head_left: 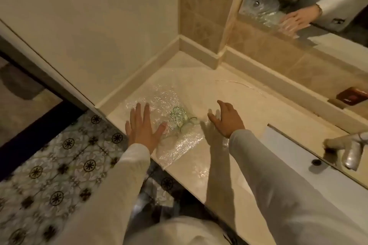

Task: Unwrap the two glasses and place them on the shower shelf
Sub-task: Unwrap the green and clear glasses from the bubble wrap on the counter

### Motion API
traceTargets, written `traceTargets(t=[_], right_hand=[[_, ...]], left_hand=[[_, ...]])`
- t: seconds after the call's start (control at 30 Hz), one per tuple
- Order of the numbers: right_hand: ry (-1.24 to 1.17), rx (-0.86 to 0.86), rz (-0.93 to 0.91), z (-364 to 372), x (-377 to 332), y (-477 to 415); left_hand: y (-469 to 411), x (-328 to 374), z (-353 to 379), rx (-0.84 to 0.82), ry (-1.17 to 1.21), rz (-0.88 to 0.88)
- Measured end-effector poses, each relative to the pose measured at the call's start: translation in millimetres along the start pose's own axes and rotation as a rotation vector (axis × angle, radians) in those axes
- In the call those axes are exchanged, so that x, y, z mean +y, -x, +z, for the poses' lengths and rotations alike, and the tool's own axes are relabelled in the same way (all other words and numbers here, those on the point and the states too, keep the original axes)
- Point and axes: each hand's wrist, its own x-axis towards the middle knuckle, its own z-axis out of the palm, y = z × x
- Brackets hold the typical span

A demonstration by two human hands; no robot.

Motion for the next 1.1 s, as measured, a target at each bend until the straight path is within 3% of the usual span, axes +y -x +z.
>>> traceTargets(t=[0.17, 0.33, 0.4, 0.53, 0.83, 1.1], right_hand=[[0.034, -0.161, -0.041, 2, 11, -25], [-0.011, -0.322, -0.011, 6, 18, -39], [-0.024, -0.362, -0.019, 9, 20, -44], [-0.032, -0.379, -0.037, 16, 25, -52], [-0.103, -0.247, 0.026, 30, 30, -47], [-0.124, -0.190, -0.072, 21, 34, -48]], left_hand=[[31, -4, 19, 0.251, 0.508, -0.364], [68, -19, 57, 0.059, 1.123, -0.852], [80, -15, 67, 0.023, 1.258, -0.980], [94, -12, 82, -0.026, 1.205, -0.999], [85, -9, 85, 0.028, 1.108, -1.029], [90, -19, 86, 0.061, 0.850, -0.911]])
